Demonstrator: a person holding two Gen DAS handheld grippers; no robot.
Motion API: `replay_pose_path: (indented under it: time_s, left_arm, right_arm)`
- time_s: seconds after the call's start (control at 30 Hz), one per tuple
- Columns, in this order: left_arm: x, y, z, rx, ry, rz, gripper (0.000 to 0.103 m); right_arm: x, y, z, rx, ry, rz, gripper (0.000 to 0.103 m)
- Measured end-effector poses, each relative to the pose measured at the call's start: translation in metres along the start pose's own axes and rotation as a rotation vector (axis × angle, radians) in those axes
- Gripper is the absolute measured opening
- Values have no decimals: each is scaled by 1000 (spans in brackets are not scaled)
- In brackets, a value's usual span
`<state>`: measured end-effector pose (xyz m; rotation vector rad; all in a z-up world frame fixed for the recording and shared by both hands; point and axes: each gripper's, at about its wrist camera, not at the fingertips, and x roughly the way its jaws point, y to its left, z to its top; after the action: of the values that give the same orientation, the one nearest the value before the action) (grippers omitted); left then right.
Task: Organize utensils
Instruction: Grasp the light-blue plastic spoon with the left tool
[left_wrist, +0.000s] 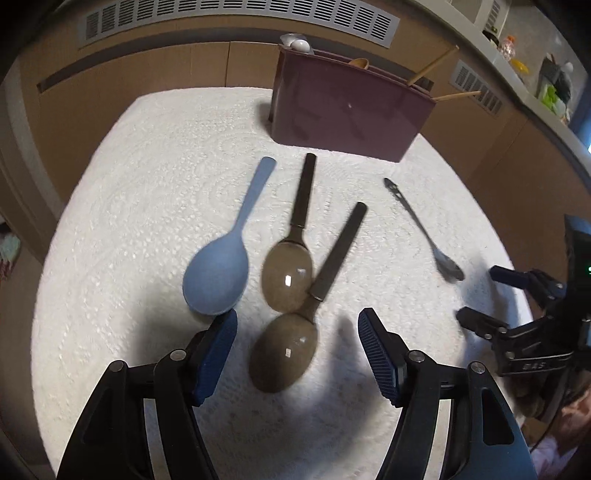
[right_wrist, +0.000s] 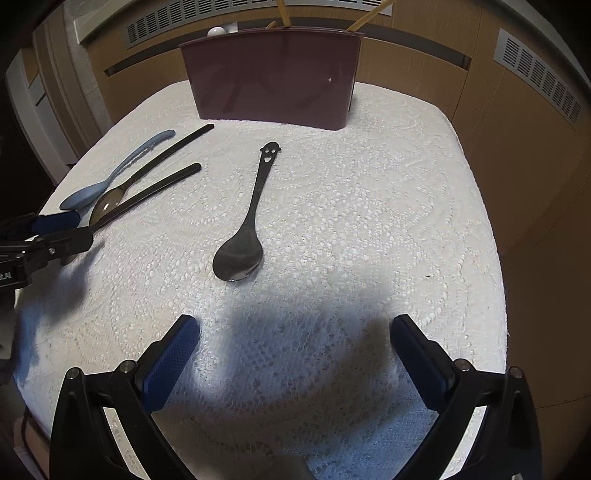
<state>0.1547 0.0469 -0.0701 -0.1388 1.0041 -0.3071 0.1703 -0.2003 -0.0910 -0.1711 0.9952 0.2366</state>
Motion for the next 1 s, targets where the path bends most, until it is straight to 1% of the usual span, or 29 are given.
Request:
replay_pose_path:
  time_s: [0.07, 0.23, 0.27, 0.33, 0.4, 0.47, 0.5, 0.53, 0.57, 0.63, 0.67, 0.77, 0.8, 0.9, 0.93, 1.0]
  left_arm:
    - [-2, -9, -5, 4, 10, -42, 70]
    - [-6, -33, -19, 63, 34, -159, 71]
    - [-8, -36, -21, 69, 30, -168, 71]
    - [-18, -36, -22, 74, -14, -136, 71]
    - [-31, -24, -20, 48, -94, -61, 71]
    - [-44, -10, -20, 8, -201, 73, 71]
    - [-49, -3, -21, -14, -249, 156, 71]
    - [-47, 4, -20, -27, -256, 195, 71]
    - [-41, 11, -18, -37, -239, 232, 71]
    - [-25, 15, -14, -29, -179, 278, 71]
    - [-16, 18, -10, -33, -147, 290, 71]
    - [-4, 24, -2, -96, -117, 223, 71]
    - [-1, 24, 2, -108, -120, 221, 71]
    - [5, 16, 8, -84, -130, 254, 69]
    - [5, 14, 9, -75, -134, 259, 67]
    - [4, 11, 10, -60, -136, 260, 57]
  right_arm:
    - [0, 0, -1, 6, -10, -3, 103]
    - [-2, 1, -4, 14, -31, -21, 103]
    - [-2, 2, -4, 14, -34, -26, 103]
    - [-3, 3, -5, 7, -41, -38, 103]
    - [-5, 7, -5, -6, -52, -60, 103]
    - [-6, 11, -6, -22, -64, -84, 103]
    - [-7, 12, -6, -29, -69, -94, 103]
    - [-8, 14, -6, -35, -73, -102, 103]
    - [-8, 14, -6, -38, -74, -105, 103]
    - [-7, 13, -5, -32, -70, -99, 103]
    - [-7, 12, -5, -28, -67, -94, 103]
    - [-8, 12, -5, -26, -67, -93, 103]
    - [-8, 12, -6, -26, -68, -94, 103]
    - [-8, 12, -6, -23, -66, -91, 103]
    - [-8, 12, -6, -22, -66, -91, 103]
    - [-8, 12, -6, -21, -65, -89, 103]
